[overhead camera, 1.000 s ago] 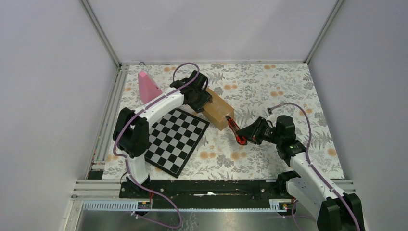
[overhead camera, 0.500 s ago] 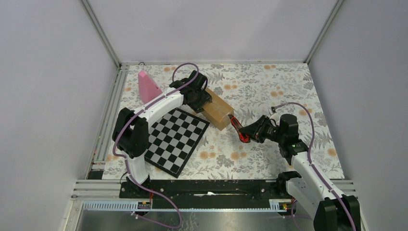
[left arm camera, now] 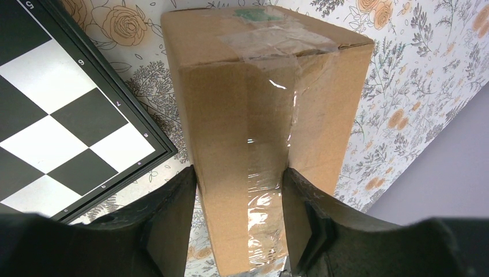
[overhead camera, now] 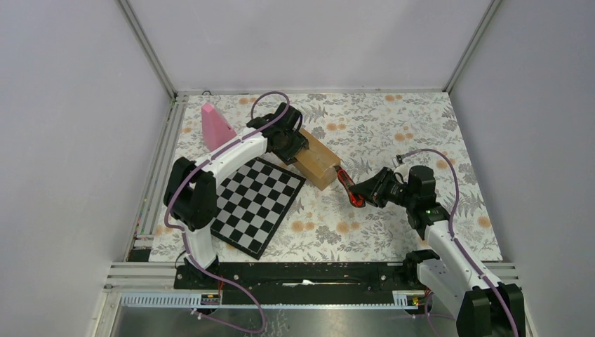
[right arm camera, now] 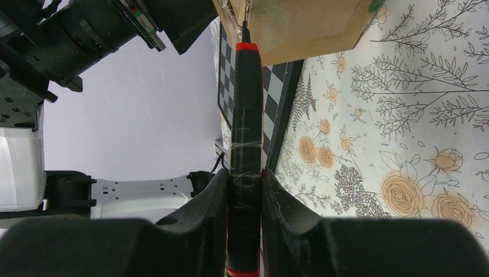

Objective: Unpack the express box
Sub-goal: Cut the express box at the center of the board.

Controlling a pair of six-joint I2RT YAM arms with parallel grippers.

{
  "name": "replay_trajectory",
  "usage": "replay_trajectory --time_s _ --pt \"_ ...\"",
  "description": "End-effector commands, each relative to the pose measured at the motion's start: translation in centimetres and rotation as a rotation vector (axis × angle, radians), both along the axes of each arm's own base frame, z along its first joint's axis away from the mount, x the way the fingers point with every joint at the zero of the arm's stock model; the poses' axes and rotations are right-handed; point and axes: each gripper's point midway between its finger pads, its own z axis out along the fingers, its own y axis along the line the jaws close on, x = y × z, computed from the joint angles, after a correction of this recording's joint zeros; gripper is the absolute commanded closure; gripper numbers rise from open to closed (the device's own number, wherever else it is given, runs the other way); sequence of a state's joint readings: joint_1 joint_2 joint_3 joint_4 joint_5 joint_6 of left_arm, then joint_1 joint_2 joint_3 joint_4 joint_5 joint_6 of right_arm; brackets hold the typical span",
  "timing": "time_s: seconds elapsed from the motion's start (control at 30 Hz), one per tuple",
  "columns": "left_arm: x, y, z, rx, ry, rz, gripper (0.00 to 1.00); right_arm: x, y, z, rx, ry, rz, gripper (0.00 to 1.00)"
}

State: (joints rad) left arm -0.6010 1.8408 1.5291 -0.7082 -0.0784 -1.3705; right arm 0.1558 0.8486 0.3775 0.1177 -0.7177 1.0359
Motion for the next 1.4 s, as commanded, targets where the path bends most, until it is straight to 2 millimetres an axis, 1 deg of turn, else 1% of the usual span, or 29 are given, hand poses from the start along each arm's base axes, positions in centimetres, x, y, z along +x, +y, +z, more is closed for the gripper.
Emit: replay_trajectory --time_s 0.0,0.13,0.4,0.77,1.07,1.37 --pt "-0.09 0.07 2.41 -0.039 -0.042 -0.01 0.99 1.2 -0.04 2.47 0.011 -0.098 -0.009 1.0" --pt "-0.06 0.06 2.39 -0.039 -0.042 -0.009 0.99 1.07 -0.2 2.25 0.002 -0.097 -0.019 1.0" --pt "-0.09 0.07 2.34 -0.038 -0.041 -0.009 0.99 1.06 -0.23 2.44 0.004 -0.103 -0.02 1.0" --pt "-0.07 0.08 2.39 -0.039 -0.042 -0.006 0.99 1.02 -0.46 1.96 -0.012 -0.089 -0.034 1.0" --pt "-0.06 -0.08 2.28 -0.043 -0.037 -0.01 0.99 1.04 -0.11 2.38 0.009 -0.103 -0.01 1.0" --pt "-0.04 -0.17 2.1 -0.044 -0.031 -0.011 0.99 0.89 0.26 1.94 0.038 -0.089 0.013 1.0"
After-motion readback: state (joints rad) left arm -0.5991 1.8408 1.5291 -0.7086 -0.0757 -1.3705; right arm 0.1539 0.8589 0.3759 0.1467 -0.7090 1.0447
